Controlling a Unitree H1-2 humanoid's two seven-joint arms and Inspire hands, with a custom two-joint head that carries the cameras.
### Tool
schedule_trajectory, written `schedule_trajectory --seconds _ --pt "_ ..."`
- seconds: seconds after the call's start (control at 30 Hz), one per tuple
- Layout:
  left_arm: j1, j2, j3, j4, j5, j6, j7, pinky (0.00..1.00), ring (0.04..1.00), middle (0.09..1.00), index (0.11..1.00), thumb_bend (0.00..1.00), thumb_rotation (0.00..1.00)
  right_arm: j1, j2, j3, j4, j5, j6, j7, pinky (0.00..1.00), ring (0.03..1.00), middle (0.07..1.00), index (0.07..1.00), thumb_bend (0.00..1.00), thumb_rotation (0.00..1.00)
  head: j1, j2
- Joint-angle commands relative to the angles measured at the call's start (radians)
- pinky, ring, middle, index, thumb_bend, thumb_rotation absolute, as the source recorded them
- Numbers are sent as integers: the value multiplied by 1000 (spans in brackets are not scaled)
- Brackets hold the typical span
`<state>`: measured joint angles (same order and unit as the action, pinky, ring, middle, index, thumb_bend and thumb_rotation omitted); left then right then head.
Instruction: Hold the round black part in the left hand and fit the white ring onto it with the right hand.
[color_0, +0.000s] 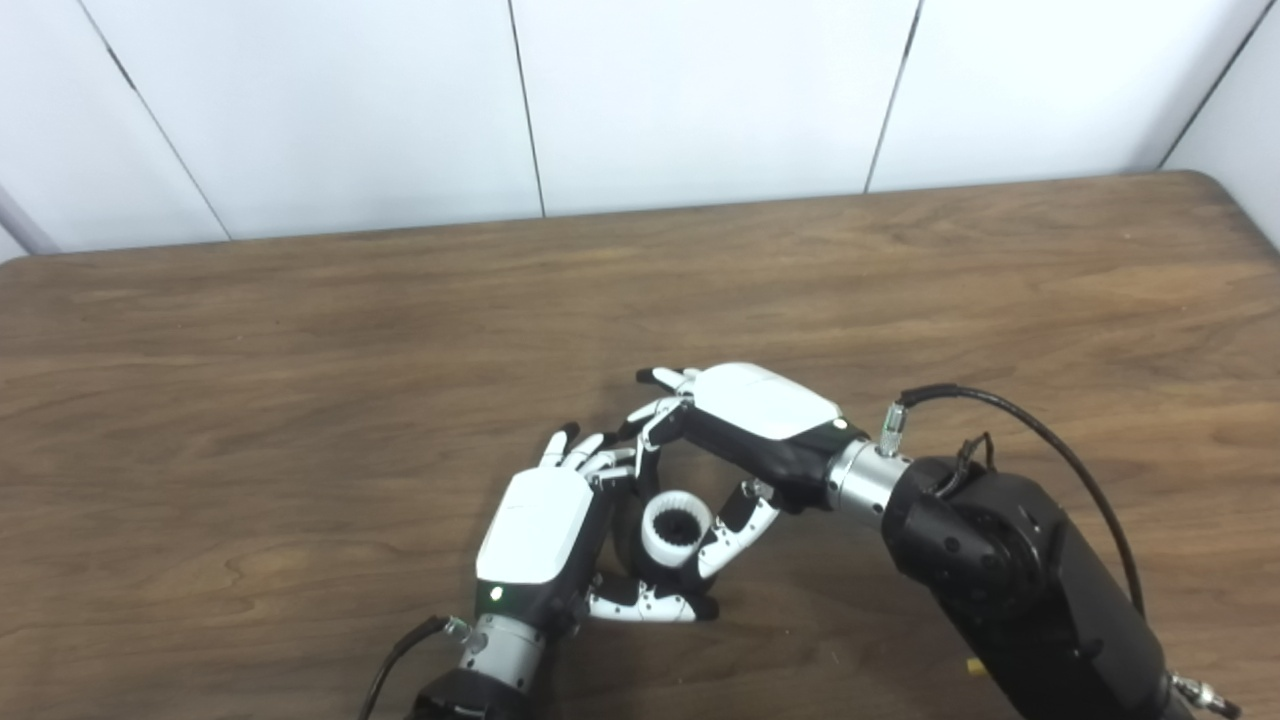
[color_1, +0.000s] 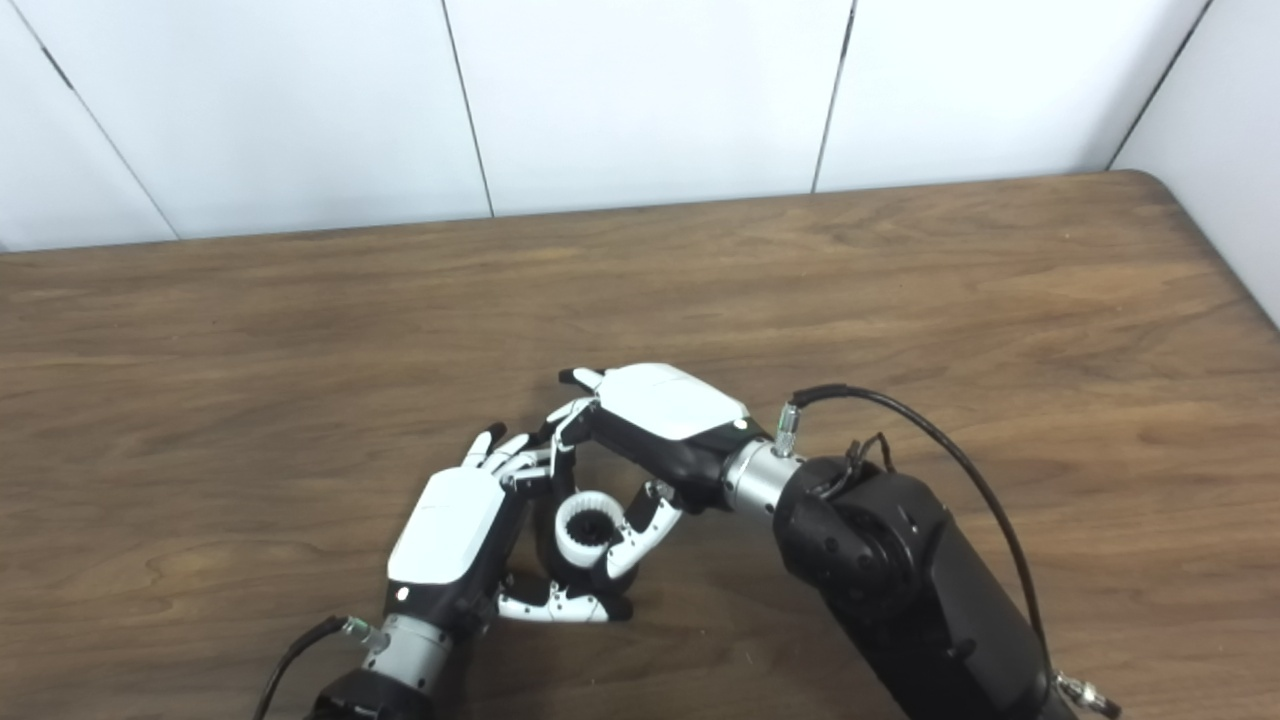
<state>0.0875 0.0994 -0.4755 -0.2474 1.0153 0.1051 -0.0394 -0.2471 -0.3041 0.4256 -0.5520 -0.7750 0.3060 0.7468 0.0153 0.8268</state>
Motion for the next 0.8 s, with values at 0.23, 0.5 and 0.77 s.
schedule_trajectory --seconds 0.23,0.5,0.77 --pt "-8 -6 -7 -10 17 3 -17 1000 904 796 483 525 56 -21 4 -5 -10 -9 -8 0 1000 997 826 482 525 136 1 2" --pt "-8 -4 -6 -19 20 7 -31 1000 908 800 483 525 57 -16 -7 -3 -8 -38 5 22 1000 995 843 490 525 149 0 3" --pt "-7 -5 -6 -10 22 0 -16 1000 900 794 482 525 57 -12 -2 -18 -7 -33 -9 7 1000 1000 865 591 991 291 -4 2"
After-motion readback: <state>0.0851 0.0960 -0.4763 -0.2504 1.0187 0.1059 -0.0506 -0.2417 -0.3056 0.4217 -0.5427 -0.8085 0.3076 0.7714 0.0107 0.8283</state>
